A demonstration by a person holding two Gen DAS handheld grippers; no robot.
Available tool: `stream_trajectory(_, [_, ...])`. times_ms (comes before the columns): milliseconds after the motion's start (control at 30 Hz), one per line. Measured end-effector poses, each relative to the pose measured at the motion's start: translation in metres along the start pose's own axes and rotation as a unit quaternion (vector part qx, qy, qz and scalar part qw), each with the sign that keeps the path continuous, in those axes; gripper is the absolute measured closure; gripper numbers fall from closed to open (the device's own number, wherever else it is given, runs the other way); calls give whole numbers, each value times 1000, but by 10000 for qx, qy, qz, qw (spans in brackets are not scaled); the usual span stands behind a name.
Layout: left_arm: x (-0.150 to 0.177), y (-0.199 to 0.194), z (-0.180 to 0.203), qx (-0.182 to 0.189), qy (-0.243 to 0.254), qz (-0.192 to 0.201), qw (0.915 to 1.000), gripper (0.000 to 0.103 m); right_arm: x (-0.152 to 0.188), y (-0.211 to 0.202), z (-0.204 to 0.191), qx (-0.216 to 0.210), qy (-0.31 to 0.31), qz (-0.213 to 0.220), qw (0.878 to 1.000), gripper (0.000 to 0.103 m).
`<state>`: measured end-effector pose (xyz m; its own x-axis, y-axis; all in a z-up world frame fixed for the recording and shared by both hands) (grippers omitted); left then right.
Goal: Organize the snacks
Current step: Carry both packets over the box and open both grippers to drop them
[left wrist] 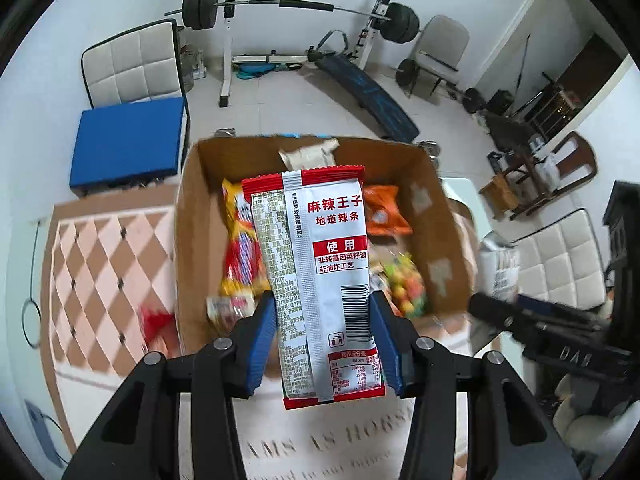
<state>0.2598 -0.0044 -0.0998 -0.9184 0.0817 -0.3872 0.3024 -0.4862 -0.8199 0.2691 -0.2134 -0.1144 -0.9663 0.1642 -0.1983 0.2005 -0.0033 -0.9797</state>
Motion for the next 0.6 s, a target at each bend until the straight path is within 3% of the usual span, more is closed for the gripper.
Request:
stream_trajectory(300, [-43, 72, -64, -532, -147, -607, 9966, 59, -64, 85, 0, 463, 79, -493, 9977, 30])
stream_trajectory(533, [-46, 111, -97, -717, -288, -1163, 9902, 57, -78, 123, 1, 755, 50, -785, 9940, 29])
stream_trajectory(600, [-45, 117, -105, -807, -348, -1300, 9876, 57, -78, 130, -1, 800, -8, -872, 9930, 19])
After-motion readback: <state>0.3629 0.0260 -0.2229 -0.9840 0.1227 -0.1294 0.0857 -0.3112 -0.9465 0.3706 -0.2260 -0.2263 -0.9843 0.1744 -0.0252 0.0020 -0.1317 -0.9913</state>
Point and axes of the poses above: each gripper's, at about its wrist camera, not at the fingertips, and y roughly the way its jaws point, z to its right, x to its underside, the point moved 9 cm from there along y, roughly the way its jaws point, and after that the axes turned 15 degrees about x, right-handed, at the moved point
